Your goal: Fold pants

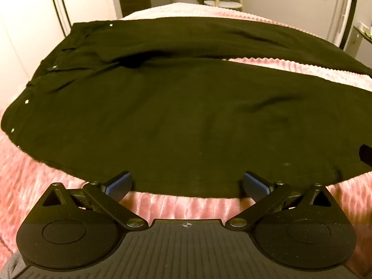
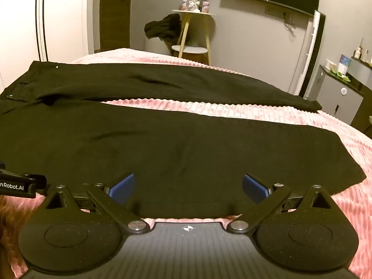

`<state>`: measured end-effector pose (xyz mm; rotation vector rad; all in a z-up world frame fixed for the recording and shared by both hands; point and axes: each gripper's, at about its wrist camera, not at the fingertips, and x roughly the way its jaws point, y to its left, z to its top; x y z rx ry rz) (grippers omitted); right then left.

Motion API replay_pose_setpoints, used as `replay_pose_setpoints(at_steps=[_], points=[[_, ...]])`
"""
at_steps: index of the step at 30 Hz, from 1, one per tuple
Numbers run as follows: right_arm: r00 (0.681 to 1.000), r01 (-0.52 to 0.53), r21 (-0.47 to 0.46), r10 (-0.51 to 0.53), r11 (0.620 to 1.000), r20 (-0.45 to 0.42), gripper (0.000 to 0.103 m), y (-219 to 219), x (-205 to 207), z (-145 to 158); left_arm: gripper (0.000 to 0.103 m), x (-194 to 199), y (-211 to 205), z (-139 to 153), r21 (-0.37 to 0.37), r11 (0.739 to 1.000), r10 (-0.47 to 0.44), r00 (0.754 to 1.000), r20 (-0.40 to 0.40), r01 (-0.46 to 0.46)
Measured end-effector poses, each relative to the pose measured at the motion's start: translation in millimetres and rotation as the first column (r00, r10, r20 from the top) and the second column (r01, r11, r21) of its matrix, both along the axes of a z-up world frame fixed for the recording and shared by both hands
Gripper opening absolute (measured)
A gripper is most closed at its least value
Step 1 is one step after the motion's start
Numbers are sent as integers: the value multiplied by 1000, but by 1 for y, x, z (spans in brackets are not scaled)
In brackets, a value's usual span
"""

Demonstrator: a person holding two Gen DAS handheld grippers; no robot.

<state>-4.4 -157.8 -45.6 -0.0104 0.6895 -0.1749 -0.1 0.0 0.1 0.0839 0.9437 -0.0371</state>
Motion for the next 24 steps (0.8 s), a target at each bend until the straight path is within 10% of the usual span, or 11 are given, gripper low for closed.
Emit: replay_pose_setpoints(at_steps=[24], points=[[1000,22,8,-22,1000,-2,99,-2,-1,-2,103,0,4,0,-14,1000,11,1000,-6,-11]])
